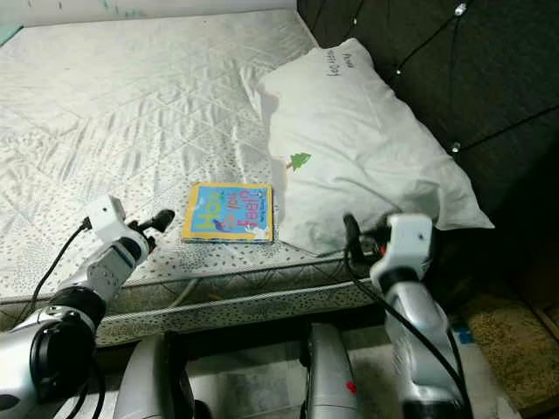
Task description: Clean up the room
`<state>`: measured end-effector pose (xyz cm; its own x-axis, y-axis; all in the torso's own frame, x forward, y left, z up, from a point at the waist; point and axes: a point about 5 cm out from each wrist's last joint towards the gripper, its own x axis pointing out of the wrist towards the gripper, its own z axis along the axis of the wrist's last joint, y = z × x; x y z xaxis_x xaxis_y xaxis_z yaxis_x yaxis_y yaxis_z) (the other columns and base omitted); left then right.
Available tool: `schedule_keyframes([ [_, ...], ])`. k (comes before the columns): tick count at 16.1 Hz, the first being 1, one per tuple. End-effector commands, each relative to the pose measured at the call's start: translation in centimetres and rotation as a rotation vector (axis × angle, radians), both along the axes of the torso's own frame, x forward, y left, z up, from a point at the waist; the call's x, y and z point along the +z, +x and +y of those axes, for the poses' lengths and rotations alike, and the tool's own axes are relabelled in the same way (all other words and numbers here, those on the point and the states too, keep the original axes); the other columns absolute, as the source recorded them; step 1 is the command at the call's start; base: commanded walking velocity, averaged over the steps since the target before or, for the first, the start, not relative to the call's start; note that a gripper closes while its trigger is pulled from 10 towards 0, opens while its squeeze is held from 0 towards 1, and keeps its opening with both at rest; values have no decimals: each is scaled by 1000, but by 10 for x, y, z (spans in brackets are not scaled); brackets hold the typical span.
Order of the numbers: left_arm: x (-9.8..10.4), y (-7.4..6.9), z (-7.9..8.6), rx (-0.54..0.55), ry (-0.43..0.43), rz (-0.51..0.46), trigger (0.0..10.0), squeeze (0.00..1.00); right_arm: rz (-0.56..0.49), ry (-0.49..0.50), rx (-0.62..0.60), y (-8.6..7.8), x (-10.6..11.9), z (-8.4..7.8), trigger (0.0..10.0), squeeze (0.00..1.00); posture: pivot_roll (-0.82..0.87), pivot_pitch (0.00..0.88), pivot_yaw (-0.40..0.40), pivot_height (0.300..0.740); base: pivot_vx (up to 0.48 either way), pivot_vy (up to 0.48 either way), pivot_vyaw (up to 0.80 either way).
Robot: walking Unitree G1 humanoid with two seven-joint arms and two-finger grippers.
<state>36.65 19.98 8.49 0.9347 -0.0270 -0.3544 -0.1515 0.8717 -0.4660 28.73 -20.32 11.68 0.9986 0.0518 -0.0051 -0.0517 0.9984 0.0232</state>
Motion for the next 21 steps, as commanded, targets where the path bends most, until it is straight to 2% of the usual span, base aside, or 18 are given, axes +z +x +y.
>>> schedule_keyframes([
  [1,-6,-4,6,4,32,40,10000,0,12,-2,19,-6,0,-2,10000,0,-225,130,4,536,0,0,0],
  [4,-5,-4,6,-8,50,45,10000,0,24,-5,17,-14,-1,-5,10000,0,-239,139,6,536,0,0,0],
  [7,-5,-3,4,-50,101,66,10000,0,52,16,79,-29,0,-3,10000,0,-262,154,8,536,0,0,0],
  [12,-6,-3,-3,-129,186,83,10000,0,82,-14,57,-44,1,-10,10000,0,-297,174,10,536,0,0,0],
  [15,-7,-2,-13,-186,233,86,10000,0,76,-46,8,-51,5,-20,10000,0,-329,188,7,536,0,0,0],
  [21,-5,1,-25,-208,232,76,10000,0,107,-60,-19,-59,-1,-36,10000,0,-355,208,-3,536,0,0,0],
])
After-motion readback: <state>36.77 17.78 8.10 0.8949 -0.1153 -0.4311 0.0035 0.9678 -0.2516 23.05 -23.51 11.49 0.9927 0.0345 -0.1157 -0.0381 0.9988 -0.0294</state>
